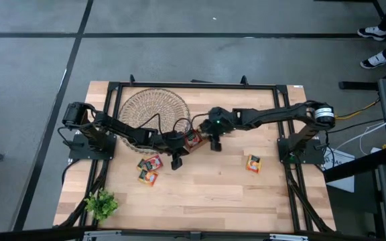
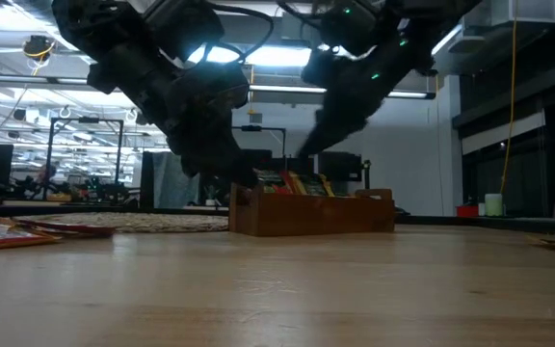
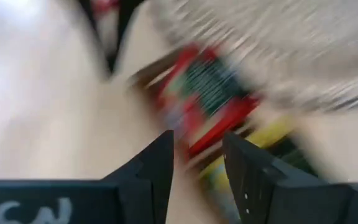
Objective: Pick & Place Tea
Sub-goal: Put the orange tea bag into the right section of the wooden organizer
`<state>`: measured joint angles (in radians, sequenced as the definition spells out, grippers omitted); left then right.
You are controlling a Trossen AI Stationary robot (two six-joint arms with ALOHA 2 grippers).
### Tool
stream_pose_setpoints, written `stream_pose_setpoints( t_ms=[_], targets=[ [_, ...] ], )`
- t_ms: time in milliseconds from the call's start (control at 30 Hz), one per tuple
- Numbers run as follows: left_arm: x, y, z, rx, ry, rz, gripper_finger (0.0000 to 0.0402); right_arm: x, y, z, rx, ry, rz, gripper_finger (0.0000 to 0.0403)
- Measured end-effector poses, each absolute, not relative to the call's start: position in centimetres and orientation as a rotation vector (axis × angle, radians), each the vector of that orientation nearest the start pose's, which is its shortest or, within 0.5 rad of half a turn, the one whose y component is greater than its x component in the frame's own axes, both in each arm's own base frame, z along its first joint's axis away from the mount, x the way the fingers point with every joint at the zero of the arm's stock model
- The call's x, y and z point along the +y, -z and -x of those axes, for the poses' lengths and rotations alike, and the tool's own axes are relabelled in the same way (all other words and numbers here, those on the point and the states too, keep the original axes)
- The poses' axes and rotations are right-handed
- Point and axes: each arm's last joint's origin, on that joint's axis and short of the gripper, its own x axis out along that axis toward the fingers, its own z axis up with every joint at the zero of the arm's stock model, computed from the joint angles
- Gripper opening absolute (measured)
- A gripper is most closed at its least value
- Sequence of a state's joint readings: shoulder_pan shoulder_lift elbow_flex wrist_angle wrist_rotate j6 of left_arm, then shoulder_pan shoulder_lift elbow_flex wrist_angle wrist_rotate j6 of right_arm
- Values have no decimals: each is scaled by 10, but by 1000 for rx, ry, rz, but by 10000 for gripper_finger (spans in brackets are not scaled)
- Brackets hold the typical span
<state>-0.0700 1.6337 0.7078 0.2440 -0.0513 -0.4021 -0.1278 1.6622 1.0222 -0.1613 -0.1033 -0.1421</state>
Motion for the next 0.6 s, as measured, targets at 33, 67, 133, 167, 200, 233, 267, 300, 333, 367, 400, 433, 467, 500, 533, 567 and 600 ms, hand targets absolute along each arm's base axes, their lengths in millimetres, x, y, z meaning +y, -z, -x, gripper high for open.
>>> stream_pose_setpoints(
  t_ms=[33,67,133,167,200,233,267,300,333,367,400,433,467,500,533,567,600],
  targets=[
    [-20,-146,-306,675,-114,350,8,-39,-201,-336,831,-69,1,139],
    [-20,-146,-306,677,-108,353,8,-37,-201,-329,878,-93,-50,138],
    [-21,-146,-306,679,-101,348,8,-33,-205,-317,961,-103,-159,135],
    [-21,-146,-306,678,-98,341,8,-31,-206,-312,1002,-94,-215,134],
    [-21,-146,-306,678,-95,333,8,-28,-207,-306,1048,-75,-262,133],
    [-21,-147,-306,674,-92,324,8,-25,-206,-302,1094,-51,-301,131],
    [-21,-147,-307,669,-88,316,8,-19,-204,-297,1128,-18,-327,130],
    [-21,-148,-307,663,-85,310,8,-13,-202,-293,1155,9,-346,129],
    [-21,-148,-308,658,-82,304,8,-7,-200,-289,1177,28,-356,128],
    [-21,-148,-308,656,-80,298,8,0,-197,-284,1201,44,-368,127],
    [-21,-148,-308,656,-78,293,8,7,-194,-280,1223,55,-379,126],
    [-21,-148,-308,655,-76,289,8,13,-190,-275,1244,64,-396,125],
    [-21,-148,-308,654,-74,283,8,20,-186,-271,1267,75,-413,124],
    [-21,-148,-308,654,-72,277,8,26,-184,-266,1291,88,-430,123],
    [-21,-148,-308,654,-70,270,8,33,-183,-263,1309,101,-449,122],
    [-21,-148,-308,654,-67,264,8,39,-182,-259,1326,109,-466,120],
    [-21,-148,-308,654,-65,258,8,45,-181,-255,1350,123,-478,119]
  ],
)
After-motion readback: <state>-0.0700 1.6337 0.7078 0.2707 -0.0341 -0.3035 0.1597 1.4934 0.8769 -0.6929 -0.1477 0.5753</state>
